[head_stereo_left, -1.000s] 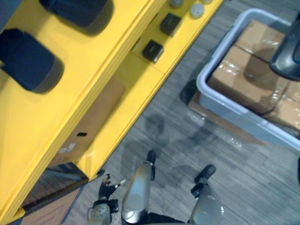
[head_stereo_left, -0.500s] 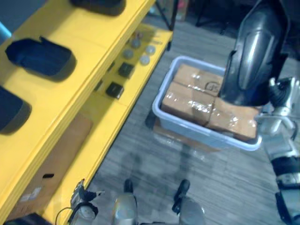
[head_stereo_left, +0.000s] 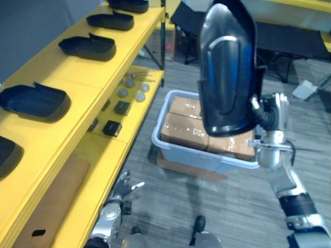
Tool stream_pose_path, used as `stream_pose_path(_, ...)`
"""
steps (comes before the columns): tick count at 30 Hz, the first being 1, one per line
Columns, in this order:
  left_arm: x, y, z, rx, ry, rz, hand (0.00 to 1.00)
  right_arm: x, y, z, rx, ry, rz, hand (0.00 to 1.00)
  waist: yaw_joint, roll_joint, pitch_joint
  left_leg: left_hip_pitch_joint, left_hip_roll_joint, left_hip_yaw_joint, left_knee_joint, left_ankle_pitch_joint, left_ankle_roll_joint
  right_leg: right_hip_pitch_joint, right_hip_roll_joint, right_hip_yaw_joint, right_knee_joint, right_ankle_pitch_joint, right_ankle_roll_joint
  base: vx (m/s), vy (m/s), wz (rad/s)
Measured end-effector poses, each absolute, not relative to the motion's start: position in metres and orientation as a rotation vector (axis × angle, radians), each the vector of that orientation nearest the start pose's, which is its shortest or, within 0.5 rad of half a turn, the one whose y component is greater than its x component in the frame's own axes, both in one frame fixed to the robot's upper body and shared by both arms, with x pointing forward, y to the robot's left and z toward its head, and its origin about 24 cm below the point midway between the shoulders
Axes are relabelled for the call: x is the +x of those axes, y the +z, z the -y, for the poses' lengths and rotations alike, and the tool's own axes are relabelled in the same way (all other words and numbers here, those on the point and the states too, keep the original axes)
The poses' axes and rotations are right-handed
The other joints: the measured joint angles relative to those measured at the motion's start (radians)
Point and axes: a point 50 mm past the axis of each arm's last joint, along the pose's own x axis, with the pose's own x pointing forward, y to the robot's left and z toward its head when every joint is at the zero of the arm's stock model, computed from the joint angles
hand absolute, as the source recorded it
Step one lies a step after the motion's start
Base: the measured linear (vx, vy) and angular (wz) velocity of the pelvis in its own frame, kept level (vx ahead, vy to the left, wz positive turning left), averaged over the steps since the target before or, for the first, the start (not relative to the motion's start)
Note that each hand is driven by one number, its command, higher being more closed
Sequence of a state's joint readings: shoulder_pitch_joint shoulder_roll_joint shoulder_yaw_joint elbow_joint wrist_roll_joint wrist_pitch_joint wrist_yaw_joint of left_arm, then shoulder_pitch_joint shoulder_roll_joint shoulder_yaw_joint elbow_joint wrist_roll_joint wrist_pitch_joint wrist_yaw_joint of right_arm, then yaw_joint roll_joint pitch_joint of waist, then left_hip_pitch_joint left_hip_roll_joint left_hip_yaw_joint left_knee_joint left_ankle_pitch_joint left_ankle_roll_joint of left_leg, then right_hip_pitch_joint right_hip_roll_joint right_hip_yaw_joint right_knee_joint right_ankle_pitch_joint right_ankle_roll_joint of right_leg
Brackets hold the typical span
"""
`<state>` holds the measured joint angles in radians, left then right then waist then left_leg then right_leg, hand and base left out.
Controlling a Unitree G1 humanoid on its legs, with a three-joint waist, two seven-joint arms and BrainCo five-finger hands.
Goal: Walk over and take plastic housings, then place them on the shelf
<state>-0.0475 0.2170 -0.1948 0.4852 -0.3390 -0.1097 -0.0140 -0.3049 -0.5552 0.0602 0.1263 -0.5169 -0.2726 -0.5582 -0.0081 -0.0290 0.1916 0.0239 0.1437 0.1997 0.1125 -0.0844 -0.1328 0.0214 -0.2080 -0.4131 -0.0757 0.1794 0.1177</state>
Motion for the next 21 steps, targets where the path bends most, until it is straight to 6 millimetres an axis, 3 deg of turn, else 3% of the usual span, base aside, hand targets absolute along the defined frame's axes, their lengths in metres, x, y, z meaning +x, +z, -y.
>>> stream_pose_path(2,0.246,-0.031,-0.153,-0.150,-0.152,-0.321,0.00,0.291,0.151,0.210,-0.949,-0.298,0.726,1.00,0.001,0.009,-0.013,0.002,-0.002,-0.002,0.000,0.000,0.000,0.005,-0.001,-0.001,-0.003,0.002,0.001,-0.01,0.016,0.01)
stream_pose_path(8,0.253,-0.009,-0.123,-0.329,-0.264,-0.309,0.00,0.288,0.129,0.192,-0.985,-0.180,0.685,1.00,0.008,0.018,-0.022,0.003,-0.004,-0.025,0.000,0.000,0.000,0.017,-0.002,-0.016,-0.003,0.002,0.001,-0.03,0.017,0.05)
stream_pose_path(15,0.255,0.008,-0.112,-0.475,-0.331,-0.283,0.00,0.285,0.097,0.184,-1.035,-0.091,0.590,1.00,0.020,0.019,-0.059,-0.007,-0.008,-0.031,0.000,0.002,-0.001,0.015,-0.005,-0.026,-0.004,0.002,0.001,-0.01,0.027,0.06)
stream_pose_path(21,0.255,0.022,-0.105,-0.537,-0.372,-0.234,0.00,0.284,0.086,0.174,-1.042,-0.045,0.574,1.00,0.024,0.016,-0.067,-0.008,-0.008,-0.033,0.001,0.002,-0.001,0.015,-0.005,-0.027,-0.004,0.002,0.001,0.00,0.018,0.01)
